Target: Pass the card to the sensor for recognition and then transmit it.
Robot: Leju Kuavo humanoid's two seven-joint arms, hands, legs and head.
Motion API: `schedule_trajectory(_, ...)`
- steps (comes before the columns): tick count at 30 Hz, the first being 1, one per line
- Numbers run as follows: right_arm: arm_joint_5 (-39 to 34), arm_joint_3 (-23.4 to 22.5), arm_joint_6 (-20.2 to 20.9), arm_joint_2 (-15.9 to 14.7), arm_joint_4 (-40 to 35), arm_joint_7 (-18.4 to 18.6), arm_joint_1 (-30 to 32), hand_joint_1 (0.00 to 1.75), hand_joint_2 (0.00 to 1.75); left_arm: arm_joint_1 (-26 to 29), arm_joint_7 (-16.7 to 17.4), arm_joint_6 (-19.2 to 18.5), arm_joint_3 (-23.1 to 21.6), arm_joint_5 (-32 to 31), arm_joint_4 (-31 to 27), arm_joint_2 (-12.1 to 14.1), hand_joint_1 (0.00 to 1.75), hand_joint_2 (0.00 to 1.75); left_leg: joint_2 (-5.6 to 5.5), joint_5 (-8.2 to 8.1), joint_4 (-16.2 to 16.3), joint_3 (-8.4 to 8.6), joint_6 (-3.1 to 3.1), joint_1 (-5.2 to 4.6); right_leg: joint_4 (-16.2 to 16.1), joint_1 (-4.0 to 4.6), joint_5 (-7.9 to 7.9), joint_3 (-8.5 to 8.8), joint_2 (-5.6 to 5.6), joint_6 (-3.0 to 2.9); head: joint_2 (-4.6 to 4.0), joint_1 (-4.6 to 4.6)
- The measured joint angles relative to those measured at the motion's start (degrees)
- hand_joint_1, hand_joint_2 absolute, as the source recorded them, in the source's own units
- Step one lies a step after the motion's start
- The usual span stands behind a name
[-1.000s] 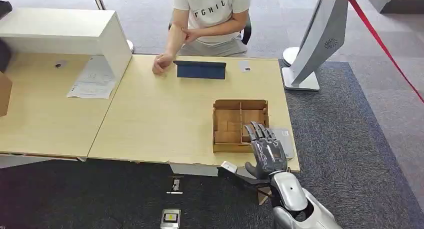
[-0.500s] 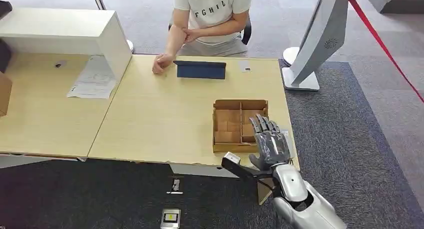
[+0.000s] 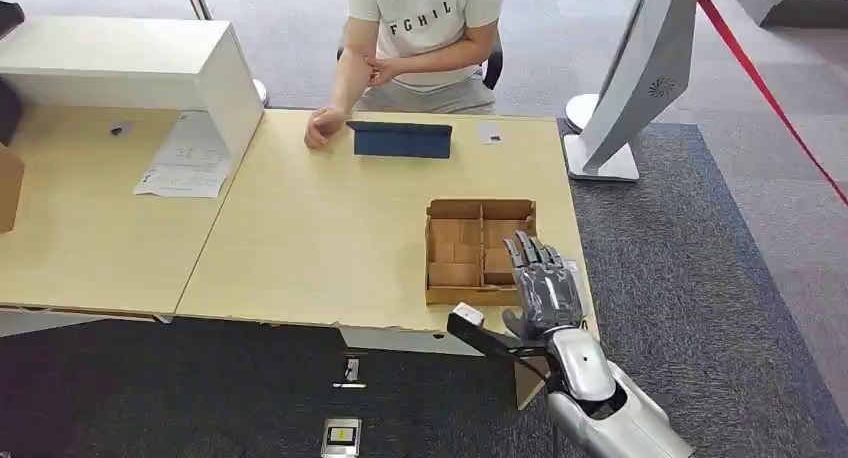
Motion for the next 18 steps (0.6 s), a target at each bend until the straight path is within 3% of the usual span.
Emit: schedule_trajectory(18,0.02,-0.11,-0.74,0.22,1.64,-1.18,0.09,0.0,1.75,-0.1,0.35,-0.02,0.0,0.11,0.0,0.0,0.0,0.0,0.0,0.0,0.0,0.0,0.0,0.0,0.0,0.0,0.0,0.0,0.0,0.0,0.0,0.0)
